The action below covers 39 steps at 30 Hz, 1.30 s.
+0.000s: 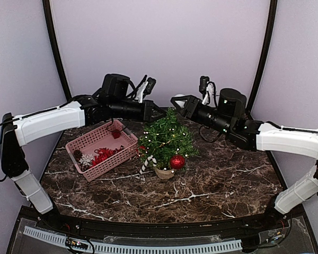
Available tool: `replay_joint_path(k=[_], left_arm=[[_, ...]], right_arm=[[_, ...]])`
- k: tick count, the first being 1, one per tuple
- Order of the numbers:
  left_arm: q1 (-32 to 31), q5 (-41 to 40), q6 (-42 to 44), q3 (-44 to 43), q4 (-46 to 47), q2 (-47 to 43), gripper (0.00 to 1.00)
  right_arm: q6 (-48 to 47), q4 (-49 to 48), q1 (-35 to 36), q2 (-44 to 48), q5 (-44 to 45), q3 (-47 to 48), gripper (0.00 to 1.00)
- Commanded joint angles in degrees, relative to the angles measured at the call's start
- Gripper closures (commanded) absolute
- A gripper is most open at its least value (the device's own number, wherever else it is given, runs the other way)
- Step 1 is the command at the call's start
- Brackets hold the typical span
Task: Decorate the small christmas tree
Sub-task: Hang the ornament ball on the branch.
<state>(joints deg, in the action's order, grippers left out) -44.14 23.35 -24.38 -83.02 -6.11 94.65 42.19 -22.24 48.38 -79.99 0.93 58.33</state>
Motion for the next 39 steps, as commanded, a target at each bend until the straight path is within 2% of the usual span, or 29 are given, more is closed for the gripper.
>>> replay_joint_path(k=[1,27,35,39], left_arm=[[0.0,0.6,1.1,1.3,0.6,-3.1,1.00],[0.0,-0.7,2.3,1.7,0.0,-2.7,1.00],[-0.1,-0.6,2.3,1.6,0.3,-2.8,1.00],[0.0,-0.7,2.4,1.6,0.2,-3.1,0.96]], right_arm=[[0.6,-2.8,0.2,1.2,-0.7,-1.2,0.61],[3.0,-4.3,0.3,-1.3,-2.8,-3.0,0.60],[3.4,-4.0,0.3,0.2,-2.1,-4.0,0.54],[3.2,-3.6,0.3,1.1,-1.7,-4.1,0.49]])
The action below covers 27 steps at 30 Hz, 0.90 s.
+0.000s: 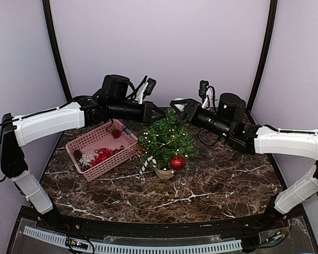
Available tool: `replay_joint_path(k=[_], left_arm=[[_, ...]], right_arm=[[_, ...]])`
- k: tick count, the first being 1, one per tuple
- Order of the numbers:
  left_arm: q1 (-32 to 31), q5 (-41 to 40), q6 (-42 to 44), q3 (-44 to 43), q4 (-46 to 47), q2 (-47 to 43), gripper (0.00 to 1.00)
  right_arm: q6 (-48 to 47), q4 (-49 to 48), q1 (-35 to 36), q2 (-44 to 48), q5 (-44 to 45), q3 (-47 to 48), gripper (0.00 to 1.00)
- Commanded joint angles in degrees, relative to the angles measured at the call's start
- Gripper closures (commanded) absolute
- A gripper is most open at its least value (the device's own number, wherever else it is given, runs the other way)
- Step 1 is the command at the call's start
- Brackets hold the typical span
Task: Decorate the small christmas tree
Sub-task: Hang the ornament ball on the branch, then reset both arms
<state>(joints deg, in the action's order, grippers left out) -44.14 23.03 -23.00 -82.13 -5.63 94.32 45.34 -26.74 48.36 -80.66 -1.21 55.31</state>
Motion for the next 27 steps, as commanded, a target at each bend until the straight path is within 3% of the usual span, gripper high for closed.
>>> replay_joint_path(k=[1,14,20,24,27], left_arm=[[0.0,-0.6,1.1,0.7,-0.3,-3.0,0.95],[0.0,-5.4,2.1,2.4,-0.9,-6.9,0.71],[0.0,-7.8,2.5,3.9,-0.9,-9.4,0.51],[0.3,-10.8,2.9,5.3,-1.6,-12.0,0.30],[0.9,-13.9,3.5,7.0,-2.7,-15.4,0.21]], right_arm=[[0.0,1.0,0.3,2.0,0.6,-1.1,0.48],[-0.7,1.6,0.4,4.5,3.7,-2.6,0.19],[-1.8,3.6,0.4,6.2,6.7,-3.3,0.16],[-3.5,6.2,0.4,8.2,9.4,-3.7,0.15],[-5.8,9.6,0.4,10.7,11.7,-4.0,0.13]])
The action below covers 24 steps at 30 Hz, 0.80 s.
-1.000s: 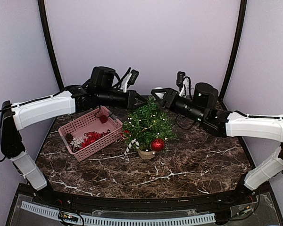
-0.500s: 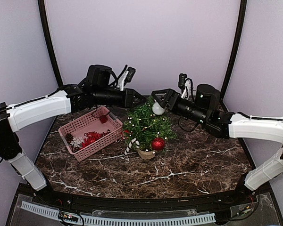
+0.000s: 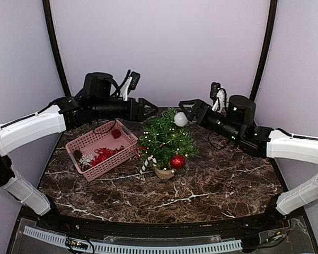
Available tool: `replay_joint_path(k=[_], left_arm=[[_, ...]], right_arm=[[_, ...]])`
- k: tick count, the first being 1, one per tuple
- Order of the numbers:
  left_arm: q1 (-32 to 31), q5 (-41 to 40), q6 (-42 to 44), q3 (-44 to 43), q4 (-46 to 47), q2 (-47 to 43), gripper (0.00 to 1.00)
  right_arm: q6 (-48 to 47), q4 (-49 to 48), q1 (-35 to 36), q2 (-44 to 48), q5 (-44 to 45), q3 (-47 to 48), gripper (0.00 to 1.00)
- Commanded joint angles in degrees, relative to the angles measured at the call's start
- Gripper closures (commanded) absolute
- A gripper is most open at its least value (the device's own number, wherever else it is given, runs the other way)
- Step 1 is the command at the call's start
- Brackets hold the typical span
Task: Decorate the small christmas tree
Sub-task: Reset both arms
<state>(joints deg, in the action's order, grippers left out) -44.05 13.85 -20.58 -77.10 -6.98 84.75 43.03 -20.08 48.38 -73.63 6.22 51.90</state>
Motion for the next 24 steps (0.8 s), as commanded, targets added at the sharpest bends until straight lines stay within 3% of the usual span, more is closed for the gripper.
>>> replay_joint_path(k=[1,6,11,17,24], left_arm=[[1.5,-4.8,1.4,2.2,-2.4,-6.4,0.18],[8.1,-2.2,2.3,2.3,-6.2,-7.0,0.14],[15.8,1.5,4.8,3.4,-2.9,-3.4,0.13],[27.0,2.7,8.1,12.3,10.9,0.8,0.09],[44.3,6.0,6.4,29.6,30.1,-4.4,0.08]], right_arm=[[-4.5,4.7,0.4,4.4,5.5,-0.4,0.12],[-9.3,12.8,-2.2,6.1,8.0,2.4,0.05],[-13.6,16.7,-9.4,1.9,4.8,5.8,0.02],[-16.9,14.6,-19.4,-3.2,-1.3,3.2,0.02],[-20.7,8.4,-34.3,0.5,-6.7,-8.2,0.01]])
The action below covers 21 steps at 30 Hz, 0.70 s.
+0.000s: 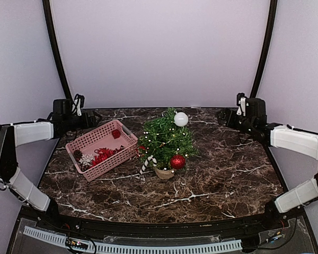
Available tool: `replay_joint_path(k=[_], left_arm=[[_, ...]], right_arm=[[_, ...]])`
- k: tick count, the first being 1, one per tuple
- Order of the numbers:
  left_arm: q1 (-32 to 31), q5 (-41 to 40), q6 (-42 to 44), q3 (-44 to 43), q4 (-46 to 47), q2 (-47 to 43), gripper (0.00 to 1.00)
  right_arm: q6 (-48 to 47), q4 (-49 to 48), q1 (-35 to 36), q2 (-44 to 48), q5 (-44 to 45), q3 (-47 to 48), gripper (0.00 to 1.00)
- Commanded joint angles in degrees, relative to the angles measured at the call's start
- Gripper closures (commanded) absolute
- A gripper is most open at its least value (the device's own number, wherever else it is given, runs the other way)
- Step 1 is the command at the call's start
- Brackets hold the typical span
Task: Decorate the small christmas tree
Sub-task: Reset both arms
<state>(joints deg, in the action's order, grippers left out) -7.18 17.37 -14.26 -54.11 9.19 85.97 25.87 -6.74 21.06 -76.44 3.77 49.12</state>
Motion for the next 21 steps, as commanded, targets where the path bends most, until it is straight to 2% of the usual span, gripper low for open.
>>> replay_joint_path(k=[1,5,7,10,14,16,21], left_arm=[[10.6,2.4,0.1,10.0,16.2,-7.5,0.08],[19.3,2.4,-0.3,20.3,22.9,-14.1,0.07],[21.8,1.0,-0.1,26.0,27.2,-17.9,0.07],[22.4,-2.7,1.2,34.8,32.2,-22.8,0.07],[22.2,-4.5,2.8,42.0,38.6,-26.5,0.05],[22.1,-5.1,3.8,43.7,39.7,-26.3,0.04],[22.0,-5.0,3.2,45.2,42.5,-24.3,0.02]], right_arm=[[-4.2,-5.7,-9.1,4.3,-5.4,-7.7,0.01],[-5.0,-9.2,-18.2,9.2,-8.2,-14.5,0.01],[-5.2,-11.6,-20.4,11.9,-8.1,-18.3,0.01],[-5.4,-16.7,-24.6,16.4,-7.3,-24.4,0.01],[-7.3,-25.0,-25.2,22.5,-1.0,-33.5,0.01],[-8.5,-29.7,-25.3,24.7,3.0,-37.4,0.01],[-11.0,-32.1,-25.5,28.2,9.1,-40.6,0.01]])
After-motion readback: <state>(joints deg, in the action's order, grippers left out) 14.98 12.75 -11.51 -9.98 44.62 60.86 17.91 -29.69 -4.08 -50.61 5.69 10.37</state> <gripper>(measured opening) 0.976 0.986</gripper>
